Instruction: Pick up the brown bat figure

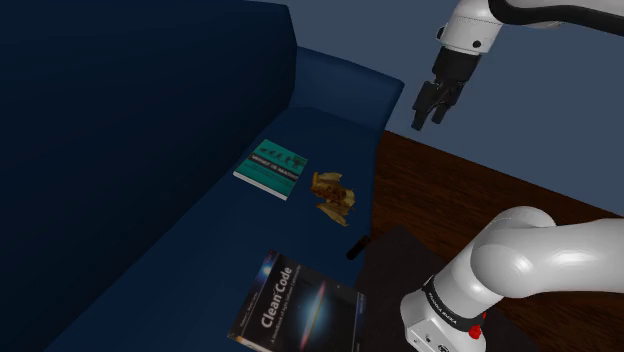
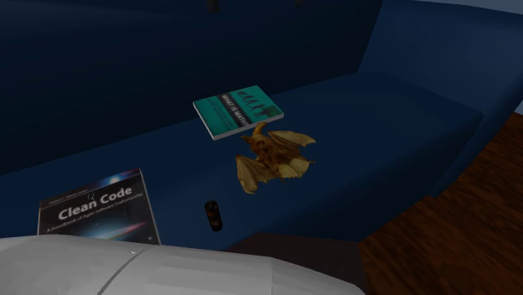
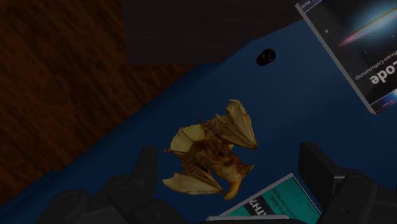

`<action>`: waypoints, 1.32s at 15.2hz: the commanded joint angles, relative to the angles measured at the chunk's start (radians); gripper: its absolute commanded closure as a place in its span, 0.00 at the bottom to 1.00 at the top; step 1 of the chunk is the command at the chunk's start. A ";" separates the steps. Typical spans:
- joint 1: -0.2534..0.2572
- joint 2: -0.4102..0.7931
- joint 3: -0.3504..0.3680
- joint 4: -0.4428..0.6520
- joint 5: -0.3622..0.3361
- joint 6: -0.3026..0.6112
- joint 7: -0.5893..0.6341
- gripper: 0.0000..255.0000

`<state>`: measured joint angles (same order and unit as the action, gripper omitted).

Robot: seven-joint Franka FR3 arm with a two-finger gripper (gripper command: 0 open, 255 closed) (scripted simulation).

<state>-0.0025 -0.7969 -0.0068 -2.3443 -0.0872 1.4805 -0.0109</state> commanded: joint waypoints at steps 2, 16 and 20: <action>0.001 0.001 -0.002 -0.032 0.002 0.044 0.003 0.00; 0.014 0.229 -0.028 -0.322 0.021 0.728 0.034 0.00; 0.022 0.373 -0.034 -0.338 0.030 0.935 0.038 0.00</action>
<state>0.0181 -0.4576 -0.0386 -2.6738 -0.0590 2.3568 0.0277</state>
